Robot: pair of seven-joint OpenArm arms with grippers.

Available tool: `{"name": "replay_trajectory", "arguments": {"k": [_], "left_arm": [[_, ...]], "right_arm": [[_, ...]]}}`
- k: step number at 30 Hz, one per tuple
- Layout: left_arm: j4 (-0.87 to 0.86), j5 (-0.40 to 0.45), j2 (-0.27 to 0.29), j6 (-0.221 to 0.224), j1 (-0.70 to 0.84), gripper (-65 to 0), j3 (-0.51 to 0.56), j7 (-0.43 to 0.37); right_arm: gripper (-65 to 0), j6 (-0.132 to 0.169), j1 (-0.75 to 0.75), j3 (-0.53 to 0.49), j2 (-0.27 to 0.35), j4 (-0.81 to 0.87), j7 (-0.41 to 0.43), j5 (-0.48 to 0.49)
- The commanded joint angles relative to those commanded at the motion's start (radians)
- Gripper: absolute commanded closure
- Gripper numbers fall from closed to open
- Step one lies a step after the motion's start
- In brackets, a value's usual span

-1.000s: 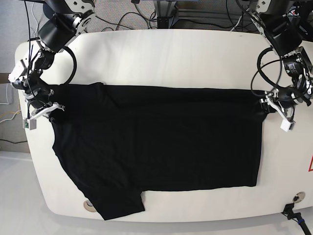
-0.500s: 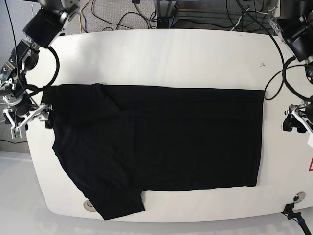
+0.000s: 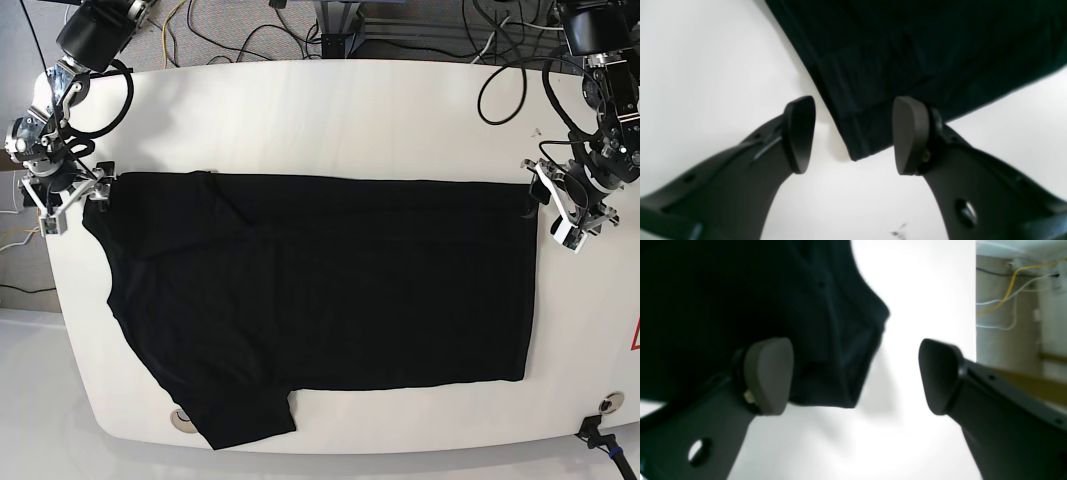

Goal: Fold the T-shirt properly

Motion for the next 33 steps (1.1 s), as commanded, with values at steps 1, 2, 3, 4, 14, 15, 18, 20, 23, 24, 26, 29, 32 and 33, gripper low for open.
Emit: {"name": "replay_trajectory", "arguments": {"k": [1, 2, 3, 4, 14, 15, 18, 20, 23, 24, 26, 29, 32, 33], "left_arm": [[0.000, 0.000, 0.000, 0.000, 0.002, -34.8, -0.002, 0.000], [0.000, 0.000, 0.000, 0.000, 0.008, -34.8, -0.003, -0.002], [0.000, 0.000, 0.000, 0.000, 0.011, -34.8, -0.003, -0.002], [0.002, 0.000, 0.000, 0.000, 0.012, -34.8, -0.003, -0.002], [-0.018, 0.000, 0.000, 0.000, 0.008, -34.8, -0.005, -0.002], [-0.034, 0.000, 0.000, 0.000, 0.006, -34.8, -0.005, -0.002], [-0.069, -0.002, 0.000, 0.000, 0.005, -34.8, -0.006, -0.003], [-0.094, -0.002, 0.000, 0.000, 0.005, -34.8, -0.006, -0.003], [-0.146, -0.005, 0.000, 0.000, 0.005, -34.8, -0.006, -0.003], [-0.158, -0.005, 0.000, 0.000, -0.002, -34.8, -0.006, -0.003], [-0.181, -0.005, 0.000, 0.000, -0.015, -34.9, -0.008, -0.003], [-0.209, -0.006, 0.000, 0.000, -0.020, -34.9, -0.008, -0.003], [-0.241, -0.008, 0.002, 0.000, -0.021, -35.1, -0.006, -0.003], [-0.253, -0.008, 0.006, 0.000, -0.023, -35.1, -0.006, -0.005]], "right_arm": [[-56.7, 0.000, 0.000, 0.003, 0.000, -0.029, 0.018, 0.000], [-56.7, 0.000, 0.000, 0.003, 0.000, -0.054, 0.032, 0.006], [-56.7, 0.000, 0.000, 0.006, 0.000, -0.074, 0.038, 0.008], [-56.7, 0.000, 0.000, 0.006, 0.000, -0.092, 0.048, 0.008], [-27.2, 0.000, -0.003, 0.003, -0.038, -0.115, 0.084, 0.008], [-21.9, 0.000, -0.003, 0.003, -0.049, -0.115, 0.084, 0.008], [-5.3, 0.000, -0.003, 0.003, -0.061, -0.115, 0.084, 0.005], [0.0, 0.000, -0.005, 0.003, -0.063, -0.115, 0.084, 0.005], [0.0, 0.000, -0.005, 0.003, -0.063, -0.115, 0.084, 0.006], [0.0, 0.000, -0.006, 0.003, -0.063, -0.115, 0.084, 0.006], [0.0, 0.000, -0.006, 0.003, -0.063, -0.115, 0.084, 0.008], [0.0, 0.000, -0.006, 0.003, -0.063, -0.115, 0.084, 0.008], [0.0, 0.000, -0.006, 0.003, -0.063, -0.115, 0.084, 0.008], [0.0, 0.000, -0.006, 0.003, -0.064, -0.115, 0.084, 0.008]]}}
